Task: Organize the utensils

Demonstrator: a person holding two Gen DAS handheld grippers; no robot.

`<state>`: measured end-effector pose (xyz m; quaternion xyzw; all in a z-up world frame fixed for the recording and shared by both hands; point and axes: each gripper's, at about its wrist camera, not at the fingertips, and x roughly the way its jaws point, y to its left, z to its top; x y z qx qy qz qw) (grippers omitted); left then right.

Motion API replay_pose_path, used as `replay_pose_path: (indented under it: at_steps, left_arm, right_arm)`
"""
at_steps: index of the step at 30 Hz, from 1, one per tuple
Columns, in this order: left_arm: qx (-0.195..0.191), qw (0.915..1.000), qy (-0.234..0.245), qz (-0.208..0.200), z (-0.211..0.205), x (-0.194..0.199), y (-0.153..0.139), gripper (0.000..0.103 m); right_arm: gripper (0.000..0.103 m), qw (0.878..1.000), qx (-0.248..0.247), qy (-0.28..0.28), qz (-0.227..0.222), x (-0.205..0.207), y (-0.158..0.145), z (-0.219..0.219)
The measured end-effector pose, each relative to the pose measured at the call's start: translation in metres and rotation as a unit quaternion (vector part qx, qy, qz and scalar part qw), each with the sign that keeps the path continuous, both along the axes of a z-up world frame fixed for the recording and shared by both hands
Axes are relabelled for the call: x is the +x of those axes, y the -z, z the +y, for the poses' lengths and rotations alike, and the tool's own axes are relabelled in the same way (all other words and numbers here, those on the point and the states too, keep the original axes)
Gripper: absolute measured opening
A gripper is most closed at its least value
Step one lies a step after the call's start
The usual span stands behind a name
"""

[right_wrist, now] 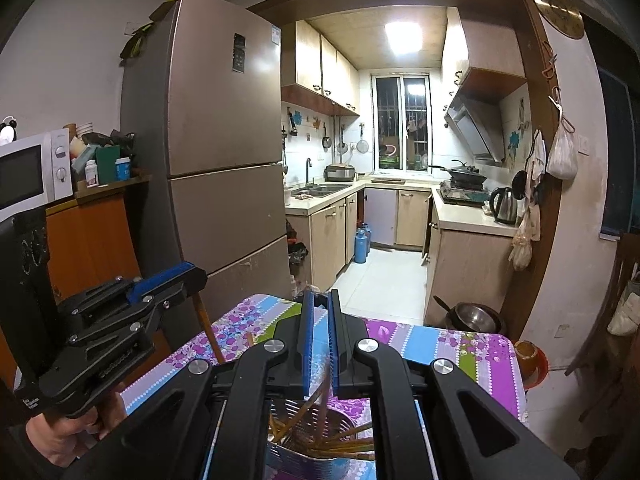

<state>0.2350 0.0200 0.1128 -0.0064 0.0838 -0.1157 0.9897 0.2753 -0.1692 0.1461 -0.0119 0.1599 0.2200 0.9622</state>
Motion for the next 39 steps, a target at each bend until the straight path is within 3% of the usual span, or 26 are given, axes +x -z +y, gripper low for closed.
replay_pose_path:
  at_steps: [5,13,20,25,28,33,39]
  left_arm:
    - [0.002,0.9999,-0.010,-0.009,0.002,-0.006,-0.005,0.042]
    - [-0.020,0.9980,-0.043,-0.041,0.020,-0.035,-0.022,0.072]
    - [-0.034,0.9907,-0.081,-0.104,0.036,-0.096,-0.034,0.096]
    - [0.002,0.9830,-0.103,-0.152,0.033,-0.152,-0.025,0.097]
    - [0.012,0.9810,-0.110,-0.160,0.034,-0.181,-0.017,0.097]
    - [-0.003,0.9791,-0.126,-0.159,0.037,-0.217,0.002,0.097]
    - [0.002,0.9828,-0.131,-0.130,0.032,-0.241,0.040,0.097]
  right_arm:
    - [0.023,1.000,0.002,0.001,-0.012,-0.007,-0.004,-0.003]
    - [0.043,0.998,0.006,0.007,-0.056,-0.047,-0.029,-0.009]
    - [0.074,0.994,0.019,0.003,-0.104,-0.105,-0.048,-0.019]
    - [0.098,0.990,0.014,-0.006,-0.137,-0.162,-0.041,-0.022]
    - [0.098,0.989,0.021,0.000,-0.147,-0.193,-0.026,-0.027]
    - [0.098,0.988,0.047,0.020,-0.143,-0.233,0.012,-0.036]
    - [0.098,0.992,0.056,0.033,-0.105,-0.259,0.068,-0.036]
